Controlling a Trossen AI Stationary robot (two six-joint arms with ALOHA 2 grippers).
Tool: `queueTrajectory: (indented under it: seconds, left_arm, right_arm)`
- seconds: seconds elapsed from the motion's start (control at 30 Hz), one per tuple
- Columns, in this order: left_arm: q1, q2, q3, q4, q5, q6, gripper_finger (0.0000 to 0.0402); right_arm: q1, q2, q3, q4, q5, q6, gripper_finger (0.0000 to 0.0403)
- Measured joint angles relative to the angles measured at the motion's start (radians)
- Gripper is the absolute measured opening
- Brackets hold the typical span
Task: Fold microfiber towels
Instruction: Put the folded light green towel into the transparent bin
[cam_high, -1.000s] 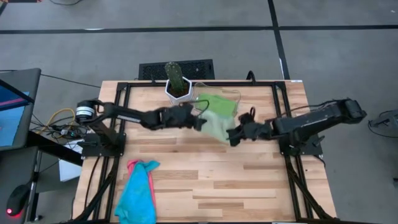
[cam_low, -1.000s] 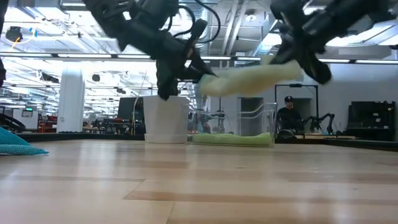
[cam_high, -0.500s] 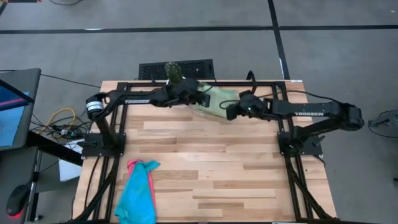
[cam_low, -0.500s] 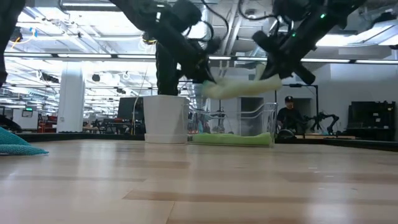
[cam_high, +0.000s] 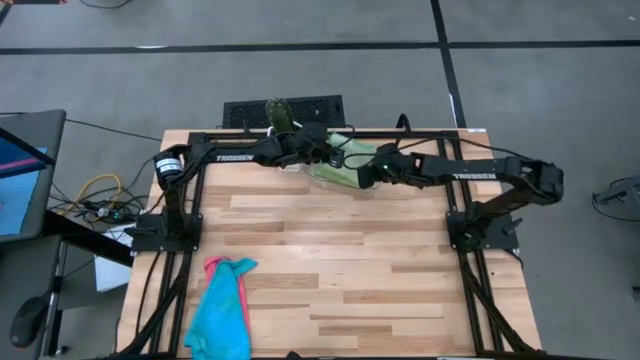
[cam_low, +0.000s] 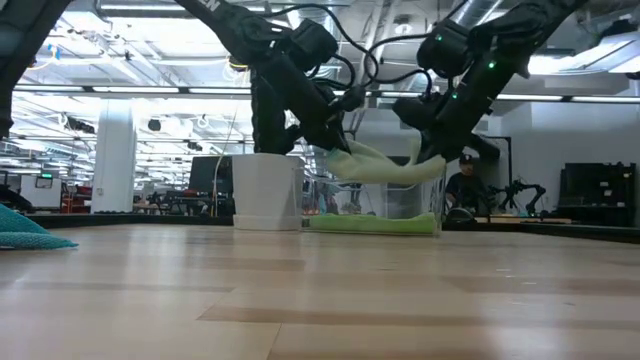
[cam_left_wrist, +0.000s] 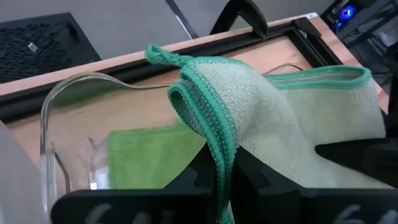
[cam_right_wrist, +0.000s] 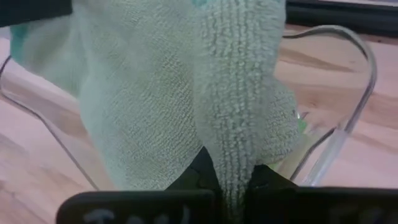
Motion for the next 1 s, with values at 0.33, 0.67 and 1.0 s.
queueTrajectory:
  seconds: [0.33,0.67,1.0]
  left_arm:
    - [-0.012,0.002,-0.002,-0.022,-0.017,0.092,0.006]
    - [-0.013,0.004,-0.005,-0.03,-0.026,0.097,0.019]
    - [-0.031,-0.009,-0.005,0.042,0.093,0.064,0.0222]
  right_arm:
    - [-0.002,0.026,0.0,-0.012,-0.005,-0.002,0.0034]
    - [-0.002,0.028,-0.001,-0.012,-0.005,-0.001,0.0039]
    - [-0.009,0.039,-0.001,-0.044,-0.003,-0.078,0.0079]
